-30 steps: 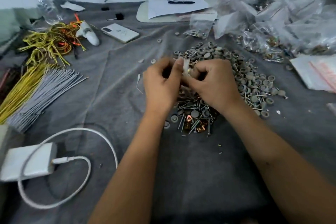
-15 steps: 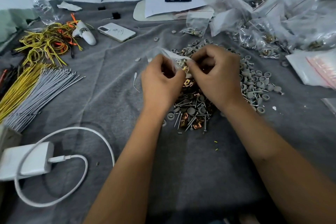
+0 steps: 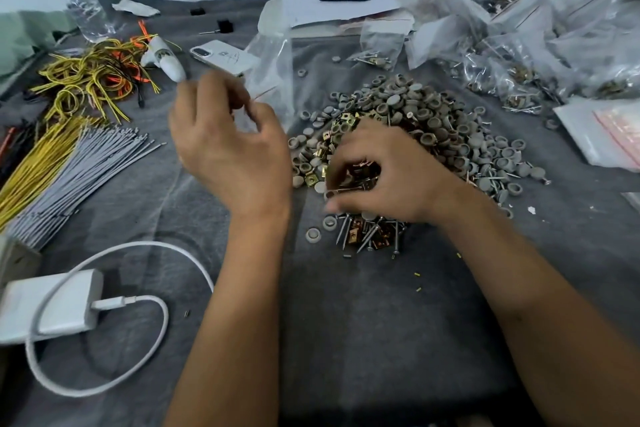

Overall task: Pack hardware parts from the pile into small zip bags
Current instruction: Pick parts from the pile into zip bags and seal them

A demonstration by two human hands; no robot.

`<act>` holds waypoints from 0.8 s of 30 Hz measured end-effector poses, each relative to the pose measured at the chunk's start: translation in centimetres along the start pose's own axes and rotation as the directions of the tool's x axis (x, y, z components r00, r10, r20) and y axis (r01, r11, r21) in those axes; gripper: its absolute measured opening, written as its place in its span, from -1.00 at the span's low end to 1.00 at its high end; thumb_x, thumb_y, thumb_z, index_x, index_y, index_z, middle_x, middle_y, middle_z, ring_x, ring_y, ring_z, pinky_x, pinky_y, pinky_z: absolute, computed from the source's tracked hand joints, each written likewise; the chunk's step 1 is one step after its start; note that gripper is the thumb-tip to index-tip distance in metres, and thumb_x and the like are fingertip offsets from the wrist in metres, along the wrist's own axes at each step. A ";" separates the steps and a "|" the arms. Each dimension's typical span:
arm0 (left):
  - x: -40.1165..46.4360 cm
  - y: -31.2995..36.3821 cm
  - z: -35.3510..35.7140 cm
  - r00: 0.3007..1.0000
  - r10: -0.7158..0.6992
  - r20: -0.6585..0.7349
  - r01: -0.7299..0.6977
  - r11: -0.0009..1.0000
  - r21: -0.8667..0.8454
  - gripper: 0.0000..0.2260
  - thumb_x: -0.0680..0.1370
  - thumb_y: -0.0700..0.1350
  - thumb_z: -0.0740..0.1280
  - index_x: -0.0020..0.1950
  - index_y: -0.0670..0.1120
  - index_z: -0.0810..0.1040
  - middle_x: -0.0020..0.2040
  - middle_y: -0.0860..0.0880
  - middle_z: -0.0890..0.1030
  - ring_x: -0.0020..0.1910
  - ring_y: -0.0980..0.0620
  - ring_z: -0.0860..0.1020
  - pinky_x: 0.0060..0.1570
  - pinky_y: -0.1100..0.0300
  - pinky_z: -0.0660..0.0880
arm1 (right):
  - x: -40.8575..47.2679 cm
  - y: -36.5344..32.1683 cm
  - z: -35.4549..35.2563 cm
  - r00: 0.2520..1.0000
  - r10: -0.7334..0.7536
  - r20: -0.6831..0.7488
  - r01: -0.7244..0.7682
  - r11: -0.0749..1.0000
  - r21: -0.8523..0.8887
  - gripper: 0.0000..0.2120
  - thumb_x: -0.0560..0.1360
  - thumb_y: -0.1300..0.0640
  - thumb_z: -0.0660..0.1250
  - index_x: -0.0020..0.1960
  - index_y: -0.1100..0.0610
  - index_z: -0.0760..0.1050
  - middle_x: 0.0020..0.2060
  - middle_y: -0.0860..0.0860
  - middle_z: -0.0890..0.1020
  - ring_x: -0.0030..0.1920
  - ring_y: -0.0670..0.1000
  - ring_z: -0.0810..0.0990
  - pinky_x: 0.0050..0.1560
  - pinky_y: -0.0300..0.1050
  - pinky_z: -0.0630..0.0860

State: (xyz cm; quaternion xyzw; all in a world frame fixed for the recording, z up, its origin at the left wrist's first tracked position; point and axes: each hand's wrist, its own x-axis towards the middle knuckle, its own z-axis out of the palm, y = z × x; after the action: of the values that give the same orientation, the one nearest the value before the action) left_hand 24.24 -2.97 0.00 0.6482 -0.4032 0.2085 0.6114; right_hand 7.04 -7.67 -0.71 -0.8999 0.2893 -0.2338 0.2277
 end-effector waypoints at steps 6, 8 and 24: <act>-0.8 -0.6 0.9 0.907 -0.093 0.411 0.052 0.993 0.110 -0.94 0.46 -0.23 0.37 -0.10 -0.11 0.61 -0.11 -0.05 0.65 -0.09 -0.10 0.60 -0.02 -0.06 0.52 | 0.2 -1.0 0.8 0.956 -0.050 0.288 0.108 0.976 -0.188 -0.79 0.39 -0.13 0.58 0.01 -0.19 0.70 -0.15 -0.25 0.51 -0.03 -0.18 0.43 0.09 -0.14 0.32; -1.0 -0.6 1.1 0.874 -0.122 0.470 0.073 0.990 0.122 -0.95 0.46 -0.22 0.40 -0.12 -0.09 0.61 -0.13 -0.04 0.67 -0.09 -0.10 0.63 0.00 -0.07 0.54 | 0.4 -0.8 0.6 0.962 -0.029 0.273 0.086 0.976 -0.200 -0.83 0.44 -0.02 0.57 0.02 -0.08 0.71 -0.16 -0.22 0.52 -0.03 -0.12 0.52 0.09 -0.12 0.41; -0.8 0.0 1.5 0.734 -0.294 0.612 0.478 0.864 -0.158 -0.82 0.47 -0.27 0.55 -0.18 -0.03 0.61 -0.34 0.01 0.61 -0.35 0.09 0.57 -0.30 0.21 0.50 | 0.0 0.1 0.5 0.921 -0.024 -0.389 0.128 0.961 0.244 -0.92 0.63 0.22 0.36 0.10 0.21 0.54 -0.09 -0.05 0.74 -0.35 -0.05 0.71 -0.27 -0.19 0.61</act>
State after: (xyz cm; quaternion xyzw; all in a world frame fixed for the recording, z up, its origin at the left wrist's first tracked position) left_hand 23.45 -4.17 -0.88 0.6479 -0.4483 -0.1926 0.5849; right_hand 7.27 -7.58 -1.20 -0.8091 0.2588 -0.4500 0.2755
